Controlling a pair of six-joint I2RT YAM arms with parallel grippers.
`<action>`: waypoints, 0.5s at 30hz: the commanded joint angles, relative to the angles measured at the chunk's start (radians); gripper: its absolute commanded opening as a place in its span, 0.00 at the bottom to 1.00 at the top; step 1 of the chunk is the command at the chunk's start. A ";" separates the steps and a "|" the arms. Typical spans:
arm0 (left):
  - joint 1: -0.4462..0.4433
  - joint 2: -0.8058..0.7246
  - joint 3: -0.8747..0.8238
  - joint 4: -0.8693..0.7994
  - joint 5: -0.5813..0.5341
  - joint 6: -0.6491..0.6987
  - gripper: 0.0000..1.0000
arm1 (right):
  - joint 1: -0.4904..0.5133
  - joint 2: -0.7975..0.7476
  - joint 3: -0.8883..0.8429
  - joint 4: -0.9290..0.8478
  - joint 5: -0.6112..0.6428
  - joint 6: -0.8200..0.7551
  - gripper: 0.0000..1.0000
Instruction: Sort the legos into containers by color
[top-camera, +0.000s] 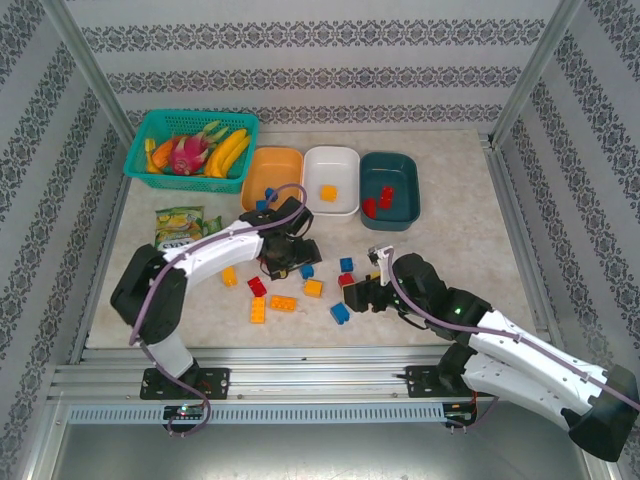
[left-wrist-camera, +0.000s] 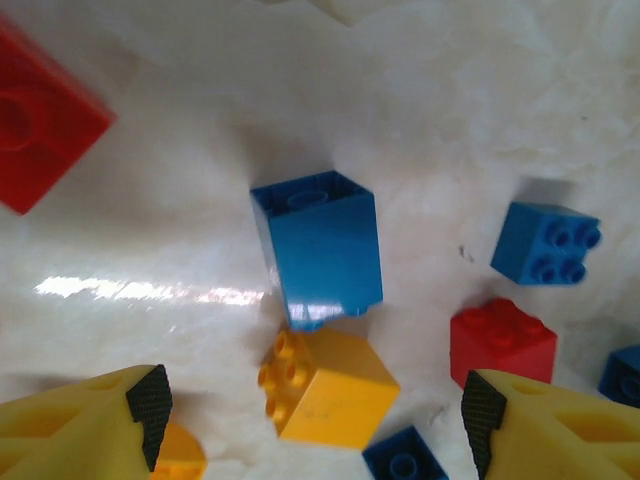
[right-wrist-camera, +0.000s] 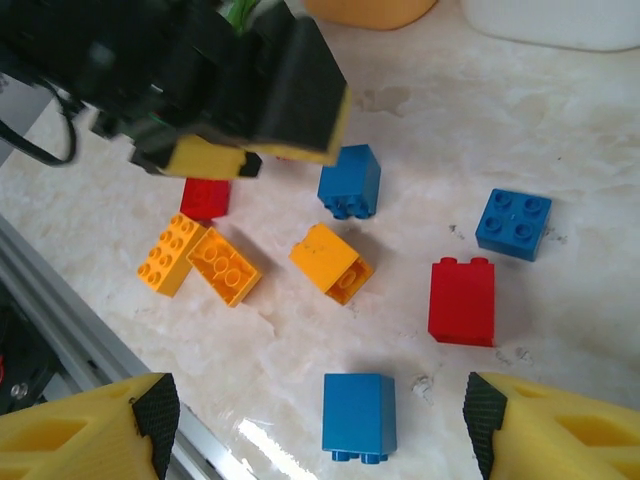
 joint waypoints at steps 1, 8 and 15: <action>-0.010 0.060 0.043 0.016 -0.023 -0.057 0.78 | 0.017 -0.016 -0.002 0.031 0.046 0.020 0.77; -0.011 0.188 0.114 0.009 -0.035 -0.054 0.66 | 0.016 -0.014 0.012 0.013 0.041 0.014 0.77; -0.012 0.211 0.123 0.011 -0.061 -0.052 0.41 | 0.015 -0.001 0.018 0.018 0.036 0.017 0.76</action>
